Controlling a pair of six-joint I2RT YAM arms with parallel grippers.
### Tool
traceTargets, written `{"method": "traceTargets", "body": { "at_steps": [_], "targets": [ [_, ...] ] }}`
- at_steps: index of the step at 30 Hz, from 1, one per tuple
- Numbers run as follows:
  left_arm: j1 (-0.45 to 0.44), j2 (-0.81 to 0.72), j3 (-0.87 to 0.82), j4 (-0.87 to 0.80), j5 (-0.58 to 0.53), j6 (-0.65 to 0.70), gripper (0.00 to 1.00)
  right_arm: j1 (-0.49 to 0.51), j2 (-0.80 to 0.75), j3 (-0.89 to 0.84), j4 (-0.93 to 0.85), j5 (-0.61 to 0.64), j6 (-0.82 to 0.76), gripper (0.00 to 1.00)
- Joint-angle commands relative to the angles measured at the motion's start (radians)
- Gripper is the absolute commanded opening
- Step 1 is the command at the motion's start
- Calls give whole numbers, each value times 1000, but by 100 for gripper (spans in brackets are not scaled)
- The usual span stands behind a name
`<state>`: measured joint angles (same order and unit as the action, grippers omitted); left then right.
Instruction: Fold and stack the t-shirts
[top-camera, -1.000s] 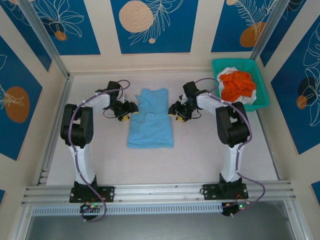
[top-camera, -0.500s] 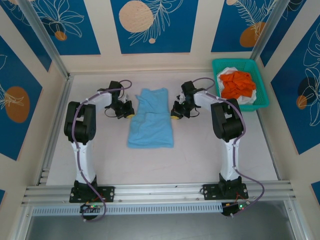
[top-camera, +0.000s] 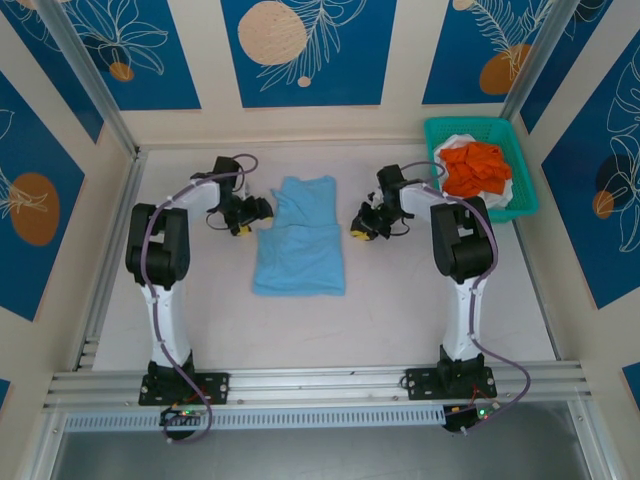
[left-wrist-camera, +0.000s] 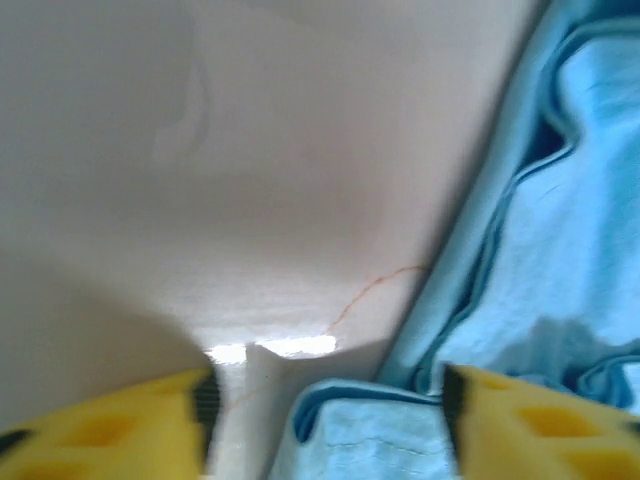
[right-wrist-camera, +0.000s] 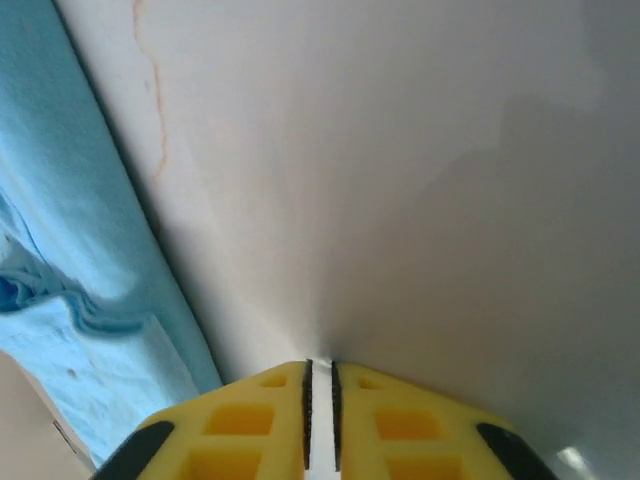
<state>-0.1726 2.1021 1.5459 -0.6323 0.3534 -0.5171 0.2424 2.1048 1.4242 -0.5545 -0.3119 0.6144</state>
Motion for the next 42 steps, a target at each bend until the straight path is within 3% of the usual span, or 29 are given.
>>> {"method": "traceTargets", "body": {
  "at_steps": [1,4,7,11,16,20,26,29,32,37,39,42],
  "targets": [
    [26,-98,6,-85,-93,12,82,7,-132,-124,35,-27,16,39],
    [30,-190,-56,-154,-79,28,82,18,-270,-313,128,-68,40,55],
    [26,-323,-243,-131,15,34,84,55,-361,-450,172,-115,36,70],
    [13,-498,-494,-125,91,29,77,112,-440,-577,208,-131,58,70],
    [10,-660,-761,-20,196,-98,66,175,-486,-643,241,-110,111,67],
    [0,-686,-887,112,263,-219,63,225,-464,-639,248,-116,142,58],
    [-10,-632,-900,217,300,-284,62,272,-446,-627,227,-89,167,49],
    [-10,-576,-890,262,318,-306,51,276,-412,-609,211,-73,179,38],
    [-10,-544,-866,291,310,-328,49,271,-377,-589,199,-54,194,28],
    [-11,-492,-817,307,311,-343,41,265,-350,-537,160,-29,189,19],
    [-13,-473,-803,311,312,-353,39,262,-348,-522,144,-24,183,19],
    [-20,-451,-779,319,323,-363,39,258,-345,-499,123,-21,166,28]
  ]
}}
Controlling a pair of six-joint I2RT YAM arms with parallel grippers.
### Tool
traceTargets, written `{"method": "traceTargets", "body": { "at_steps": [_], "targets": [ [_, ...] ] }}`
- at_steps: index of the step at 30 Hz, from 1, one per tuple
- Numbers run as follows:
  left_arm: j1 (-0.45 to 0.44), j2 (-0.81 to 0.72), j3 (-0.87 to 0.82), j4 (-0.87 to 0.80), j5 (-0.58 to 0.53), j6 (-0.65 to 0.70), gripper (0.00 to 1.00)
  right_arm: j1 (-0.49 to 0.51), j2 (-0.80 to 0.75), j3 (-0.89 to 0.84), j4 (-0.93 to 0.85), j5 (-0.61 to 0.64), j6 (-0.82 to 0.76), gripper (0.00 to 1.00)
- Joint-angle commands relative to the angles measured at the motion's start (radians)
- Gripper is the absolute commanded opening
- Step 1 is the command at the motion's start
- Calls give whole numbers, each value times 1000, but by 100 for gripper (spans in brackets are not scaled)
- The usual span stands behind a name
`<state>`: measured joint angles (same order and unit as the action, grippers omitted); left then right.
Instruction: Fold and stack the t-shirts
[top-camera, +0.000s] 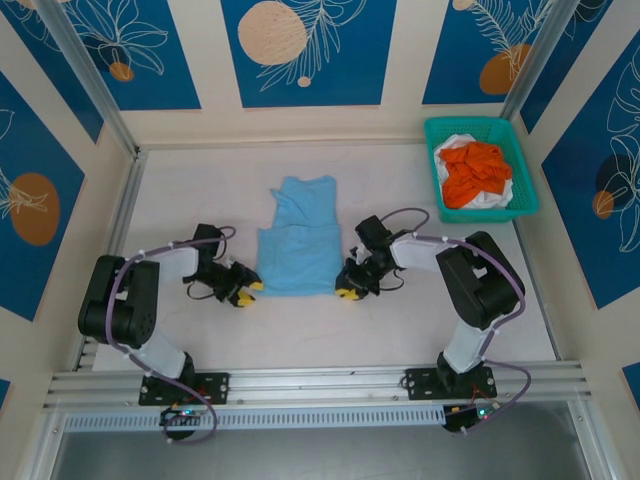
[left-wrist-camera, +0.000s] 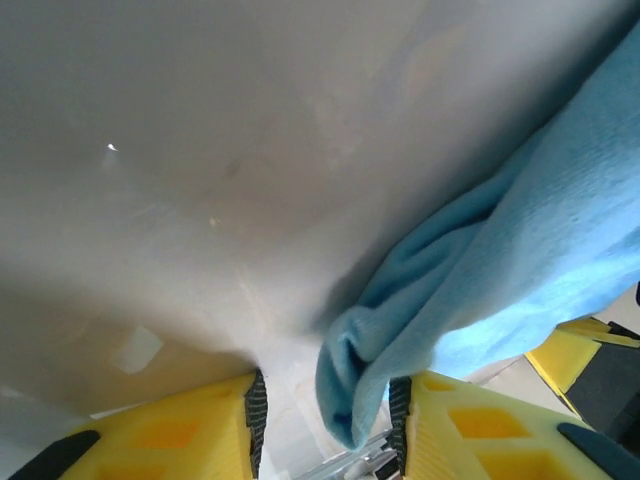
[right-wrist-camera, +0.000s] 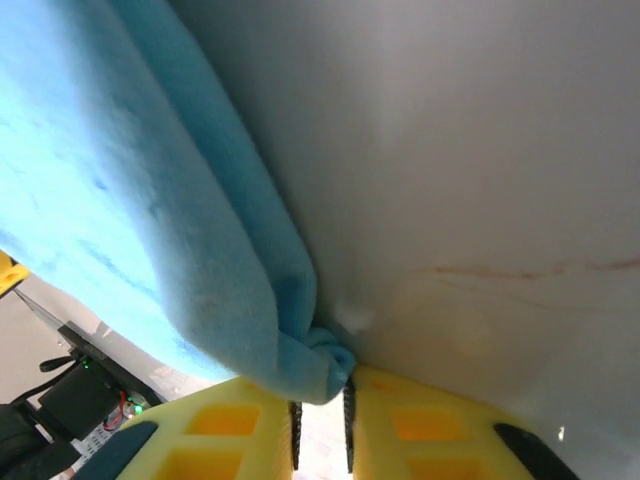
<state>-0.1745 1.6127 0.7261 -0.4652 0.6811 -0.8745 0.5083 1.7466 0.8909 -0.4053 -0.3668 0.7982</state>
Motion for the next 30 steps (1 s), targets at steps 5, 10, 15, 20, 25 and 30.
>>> {"method": "traceTargets", "body": {
  "at_steps": [5,10,15,20,25,30],
  "targets": [
    [-35,72,89,139,-19,-18,14,-17,32,65,-52,44,-29,20],
    [-47,83,177,-16,-149,74,0,-37,52,84,-100,50,-53,0],
    [-48,-23,176,-190,-200,172,0,-26,-28,38,-121,8,-81,0],
    [-60,-202,122,-360,-144,250,0,65,-143,-19,-192,-29,-99,0],
    [-63,-365,94,-469,-109,221,0,133,-254,-29,-259,-34,-56,0],
    [-60,-401,200,-481,-89,147,0,82,-274,110,-375,-43,-71,0]
  ]
}}
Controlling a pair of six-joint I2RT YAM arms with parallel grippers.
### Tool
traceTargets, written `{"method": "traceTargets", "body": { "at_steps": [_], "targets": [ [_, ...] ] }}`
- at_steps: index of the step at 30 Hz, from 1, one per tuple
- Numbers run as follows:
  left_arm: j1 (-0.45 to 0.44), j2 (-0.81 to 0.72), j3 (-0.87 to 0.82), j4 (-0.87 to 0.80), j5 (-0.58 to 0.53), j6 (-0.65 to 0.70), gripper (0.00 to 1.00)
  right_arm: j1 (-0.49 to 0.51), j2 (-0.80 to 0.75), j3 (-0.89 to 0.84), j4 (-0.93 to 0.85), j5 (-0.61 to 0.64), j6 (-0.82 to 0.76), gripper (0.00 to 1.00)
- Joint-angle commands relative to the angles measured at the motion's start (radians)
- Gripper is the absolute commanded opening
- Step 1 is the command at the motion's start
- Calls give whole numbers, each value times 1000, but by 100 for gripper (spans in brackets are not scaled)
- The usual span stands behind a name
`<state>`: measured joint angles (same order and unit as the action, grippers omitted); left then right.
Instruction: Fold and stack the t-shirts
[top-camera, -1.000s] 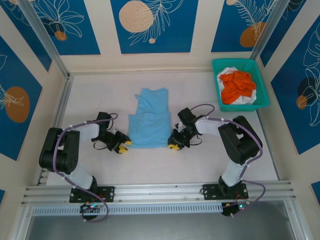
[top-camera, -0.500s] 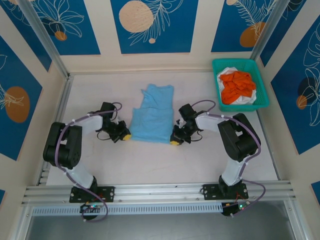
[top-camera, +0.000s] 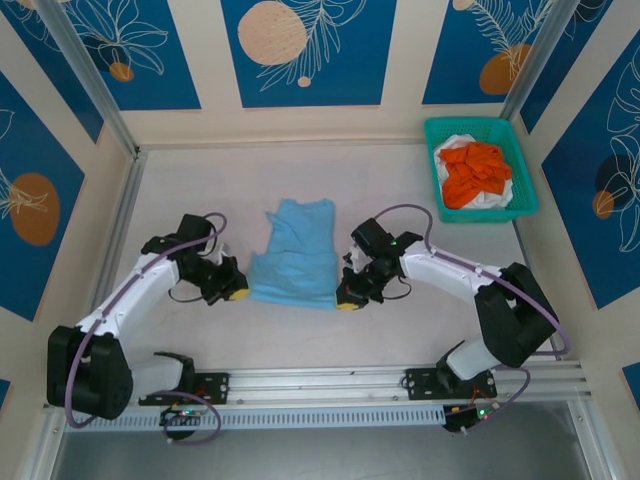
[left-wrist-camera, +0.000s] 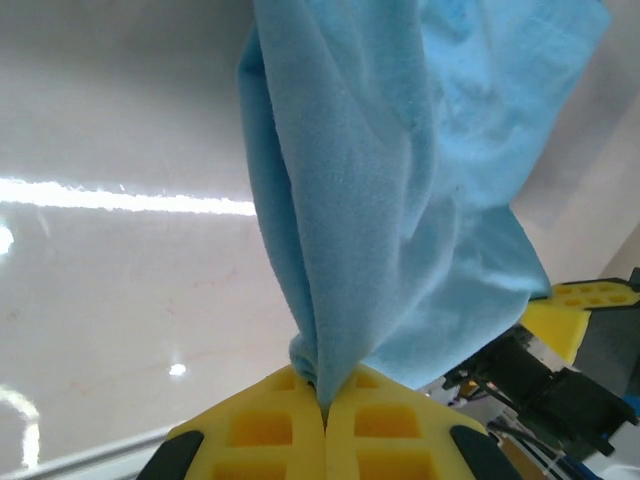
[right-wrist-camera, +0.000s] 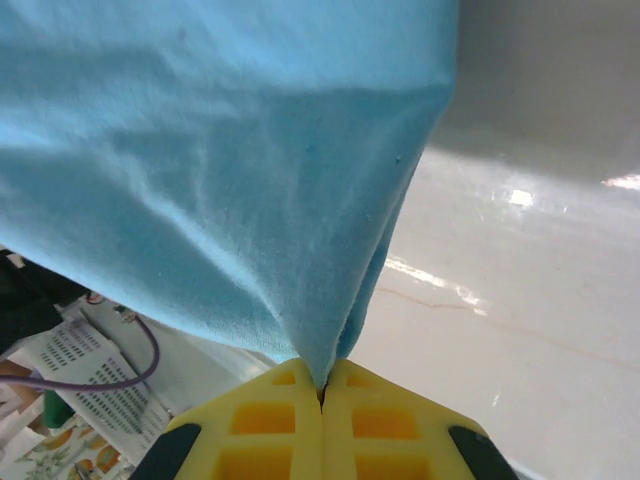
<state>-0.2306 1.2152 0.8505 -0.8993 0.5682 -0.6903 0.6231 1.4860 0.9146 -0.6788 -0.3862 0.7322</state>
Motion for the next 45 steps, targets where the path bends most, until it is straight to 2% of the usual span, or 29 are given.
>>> {"method": "traceTargets", "body": {
  "at_steps": [1,4,9,13,16,19,20,21,22,23,24,25,26,28,30,33,36,38,42,45],
  "targets": [
    [-3,16,120,-42,22,-48,1,-57,3,134,-126,-33,-15,0],
    [2,128,271,-21,15,-62,5,-131,91,283,-178,-64,-32,0],
    [8,364,542,37,-6,-98,4,-227,282,535,-261,-85,-50,0],
    [19,621,820,14,-6,-104,5,-299,476,753,-337,-102,-44,0],
    [31,828,1050,0,-7,-148,12,-352,635,910,-356,-128,-13,0],
    [49,1051,1312,-39,-43,-208,14,-404,808,1101,-374,-170,33,0],
    [57,1123,1402,-37,-54,-229,22,-416,870,1184,-376,-187,50,0],
    [66,1188,1487,-48,-67,-263,28,-429,925,1263,-399,-178,67,5],
    [78,1252,1564,-40,-69,-311,27,-441,989,1355,-429,-159,89,14],
    [88,1299,1618,3,-72,-350,32,-451,1045,1432,-423,-173,113,20],
    [98,1332,1657,21,-95,-387,46,-463,1091,1502,-436,-181,139,30],
    [110,1360,1690,38,-114,-421,63,-476,1140,1586,-467,-170,165,46],
    [121,1374,1712,69,-122,-432,72,-484,1168,1649,-474,-167,176,99],
    [130,1371,1740,57,-154,-419,70,-495,1168,1677,-452,-169,188,99],
    [127,1331,1738,31,-181,-359,69,-498,1123,1633,-413,-180,178,99],
    [105,1251,1660,-12,-190,-275,69,-479,1000,1475,-371,-128,126,98],
    [57,1137,1469,26,-167,-221,65,-439,860,1256,-253,-160,96,83],
    [17,1055,1332,68,-163,-182,63,-404,791,1146,-203,-187,81,68],
    [-61,1014,1207,80,-144,-77,61,-322,720,1027,-124,-190,75,53],
    [-98,1004,1106,111,-145,-44,59,-275,738,985,-65,-202,138,40]
  ]
}}
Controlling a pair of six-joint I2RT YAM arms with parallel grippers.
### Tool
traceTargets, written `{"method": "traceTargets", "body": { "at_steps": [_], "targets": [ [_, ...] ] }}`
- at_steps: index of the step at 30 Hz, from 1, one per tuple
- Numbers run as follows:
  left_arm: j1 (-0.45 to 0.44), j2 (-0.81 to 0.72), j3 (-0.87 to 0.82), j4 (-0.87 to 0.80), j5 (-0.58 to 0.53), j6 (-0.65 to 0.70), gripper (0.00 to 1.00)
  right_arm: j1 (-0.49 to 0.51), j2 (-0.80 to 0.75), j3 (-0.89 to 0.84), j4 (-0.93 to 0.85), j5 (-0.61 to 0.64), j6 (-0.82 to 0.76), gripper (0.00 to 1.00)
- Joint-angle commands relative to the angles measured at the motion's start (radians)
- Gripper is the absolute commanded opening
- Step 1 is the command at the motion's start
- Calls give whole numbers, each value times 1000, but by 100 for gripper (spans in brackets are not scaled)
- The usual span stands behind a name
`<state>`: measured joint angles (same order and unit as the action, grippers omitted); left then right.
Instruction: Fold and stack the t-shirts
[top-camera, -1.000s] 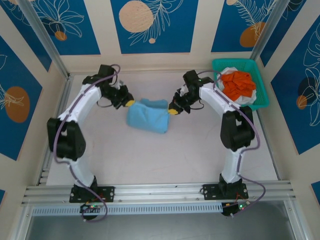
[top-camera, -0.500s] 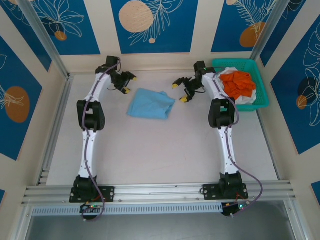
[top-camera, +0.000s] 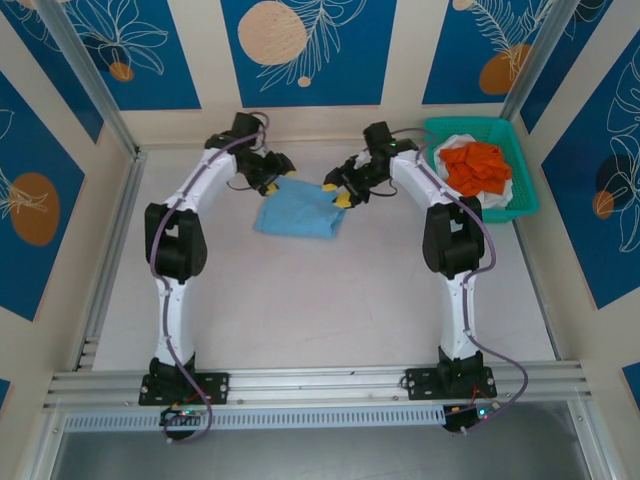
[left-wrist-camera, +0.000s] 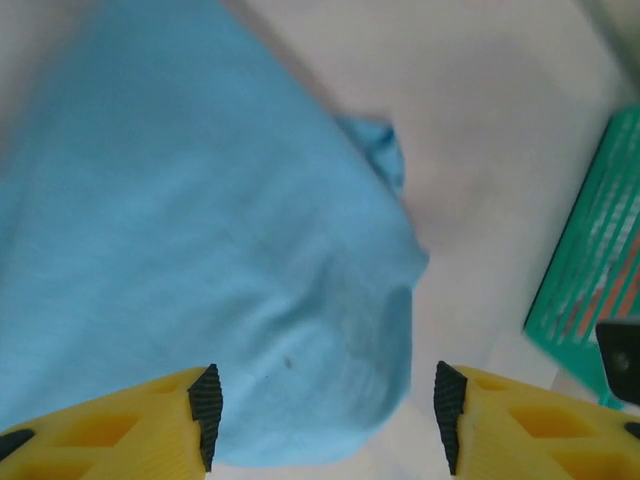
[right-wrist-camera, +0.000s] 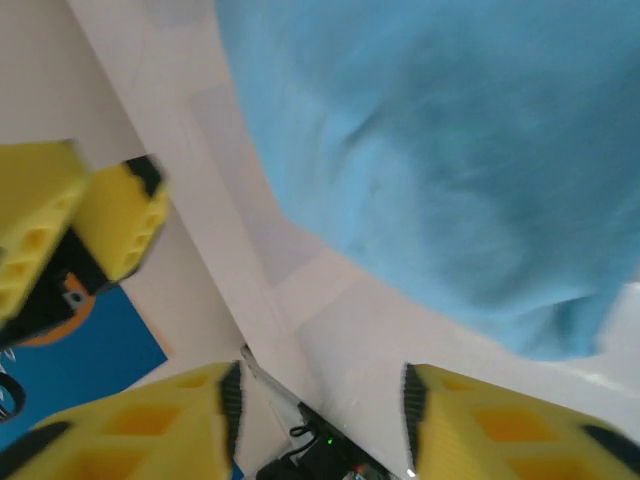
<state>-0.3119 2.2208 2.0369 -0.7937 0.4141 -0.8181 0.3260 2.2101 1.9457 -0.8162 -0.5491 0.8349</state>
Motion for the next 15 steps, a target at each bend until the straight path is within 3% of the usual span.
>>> {"method": "traceTargets", "body": {
  "at_steps": [1,7,15],
  "targets": [
    [-22,-6,-117,16,-15,96,58,33,31,-48,83,-37,52,35],
    [-21,-8,-334,88,-67,134,52,65,162,-18,-11,54,41,15],
    [-36,-163,-748,274,-32,110,49,77,70,-369,161,98,1,8]
  ]
}}
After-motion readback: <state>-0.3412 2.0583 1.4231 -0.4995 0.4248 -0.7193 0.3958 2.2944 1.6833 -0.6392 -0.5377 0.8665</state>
